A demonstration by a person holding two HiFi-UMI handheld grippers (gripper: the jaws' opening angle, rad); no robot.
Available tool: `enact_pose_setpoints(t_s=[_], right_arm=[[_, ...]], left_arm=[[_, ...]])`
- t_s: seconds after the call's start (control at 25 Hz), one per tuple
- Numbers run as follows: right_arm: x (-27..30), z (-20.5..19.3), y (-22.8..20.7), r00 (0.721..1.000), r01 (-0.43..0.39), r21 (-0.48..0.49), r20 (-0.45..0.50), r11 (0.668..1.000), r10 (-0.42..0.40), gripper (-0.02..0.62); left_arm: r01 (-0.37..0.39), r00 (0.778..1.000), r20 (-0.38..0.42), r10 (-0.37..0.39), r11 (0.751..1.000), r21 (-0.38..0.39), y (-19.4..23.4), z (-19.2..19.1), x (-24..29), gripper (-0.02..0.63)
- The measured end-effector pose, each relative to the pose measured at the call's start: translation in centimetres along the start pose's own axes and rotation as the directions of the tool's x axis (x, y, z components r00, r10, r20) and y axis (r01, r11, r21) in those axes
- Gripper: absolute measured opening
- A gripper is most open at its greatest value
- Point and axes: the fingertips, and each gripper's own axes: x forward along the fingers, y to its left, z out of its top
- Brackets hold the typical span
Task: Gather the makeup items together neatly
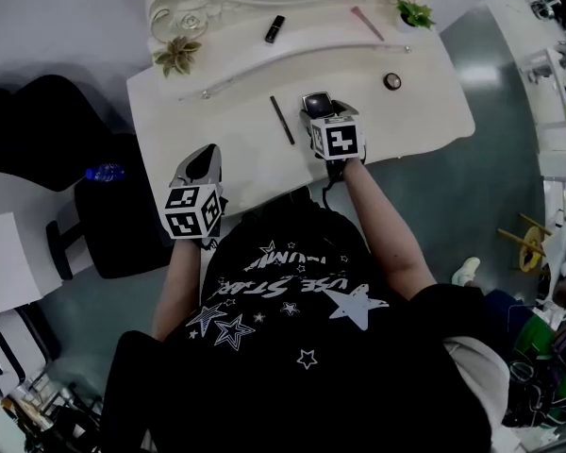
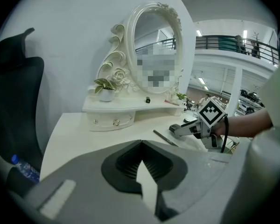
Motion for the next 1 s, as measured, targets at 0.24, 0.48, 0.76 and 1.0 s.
enact_pose_setpoints(t_s=[0.24, 0.48, 0.76, 1.0], right_arm=[[0.6, -0.9, 1.3, 0.999, -0.029, -0.024, -0.018, 0.999, 0.028, 0.353], [1.2, -1.6, 2.3, 0.999, -0.038, -0.048, -0.038, 0.998, 0.036, 0.353], [1.3, -1.7, 2.2, 0.999, -0.042, -0.053, -0.019, 0.998, 0.041, 0.356], [1.0, -1.7, 2.2, 0.999, -0.038, -0.046, 0.0, 0.998, 0.038, 0.365]], left_arm=[[0.003, 1.0, -0.003, -0.003, 1.0, -0.007, 0.5, 0.0, -0.2, 0.002], [0.008, 1.0, -0.028, -0.008, 1.0, 0.0, 0.6, -0.6, -0.6, 0.002], [0.008, 0.999, -0.047, -0.008, 1.0, 0.003, 0.6, -1.3, -1.2, 0.002], [0.016, 0.999, -0.041, -0.017, 1.0, -0.013, 0.4, -1.4, -1.3, 0.002]])
